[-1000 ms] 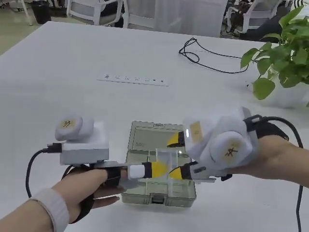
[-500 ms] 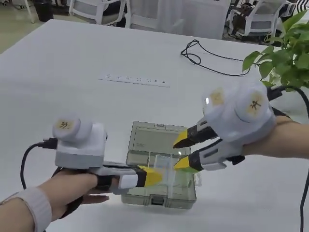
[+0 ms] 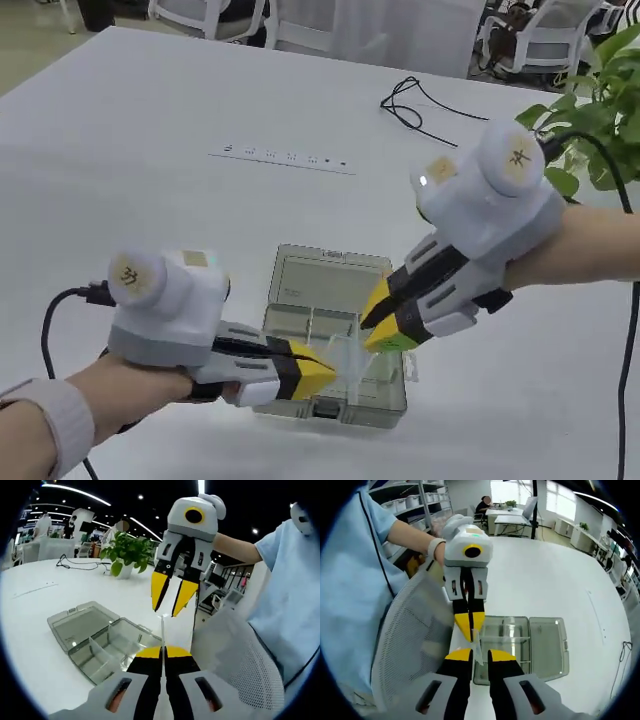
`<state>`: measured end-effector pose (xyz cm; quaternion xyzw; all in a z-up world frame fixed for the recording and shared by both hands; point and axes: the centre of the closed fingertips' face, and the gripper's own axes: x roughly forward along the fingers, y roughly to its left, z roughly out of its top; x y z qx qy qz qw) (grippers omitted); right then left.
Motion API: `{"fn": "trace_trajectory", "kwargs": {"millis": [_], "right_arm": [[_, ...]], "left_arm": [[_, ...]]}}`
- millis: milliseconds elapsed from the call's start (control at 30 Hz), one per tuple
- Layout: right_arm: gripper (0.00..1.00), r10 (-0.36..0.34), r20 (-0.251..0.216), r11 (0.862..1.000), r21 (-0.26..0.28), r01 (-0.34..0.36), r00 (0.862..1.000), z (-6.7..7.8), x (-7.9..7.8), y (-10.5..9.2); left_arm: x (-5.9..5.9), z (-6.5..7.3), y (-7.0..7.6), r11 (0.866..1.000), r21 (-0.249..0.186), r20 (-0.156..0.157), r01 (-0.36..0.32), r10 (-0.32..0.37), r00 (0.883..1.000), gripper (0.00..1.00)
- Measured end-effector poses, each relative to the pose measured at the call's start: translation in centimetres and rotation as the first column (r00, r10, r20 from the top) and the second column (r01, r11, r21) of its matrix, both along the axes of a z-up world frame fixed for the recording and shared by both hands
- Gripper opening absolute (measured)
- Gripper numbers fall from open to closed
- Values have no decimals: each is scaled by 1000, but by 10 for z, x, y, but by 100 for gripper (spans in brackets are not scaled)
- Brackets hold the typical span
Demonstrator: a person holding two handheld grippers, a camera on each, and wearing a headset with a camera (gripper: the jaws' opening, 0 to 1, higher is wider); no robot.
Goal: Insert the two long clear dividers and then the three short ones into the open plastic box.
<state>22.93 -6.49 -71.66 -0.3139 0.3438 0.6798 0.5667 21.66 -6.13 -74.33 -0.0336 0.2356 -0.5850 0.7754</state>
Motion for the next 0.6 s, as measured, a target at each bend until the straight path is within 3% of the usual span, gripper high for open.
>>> {"fn": "trace_trajectory", "kwargs": {"millis": [200, 433, 600], "right_arm": [[10, 36, -39, 999, -35, -38, 999, -3, -11, 3], [7, 67, -56, 996, -53, -70, 996, -6, -16, 4], [4, 72, -52, 996, -55, -75, 996, -5, -16, 4]], "left_arm": [[-5, 0, -4, 999, 21, 75, 35, -37, 997, 0], [-3, 5, -5, 999, 1, 101, 34, -34, 994, 0], [-4, 7, -6, 999, -2, 103, 38, -37, 994, 0]]}}
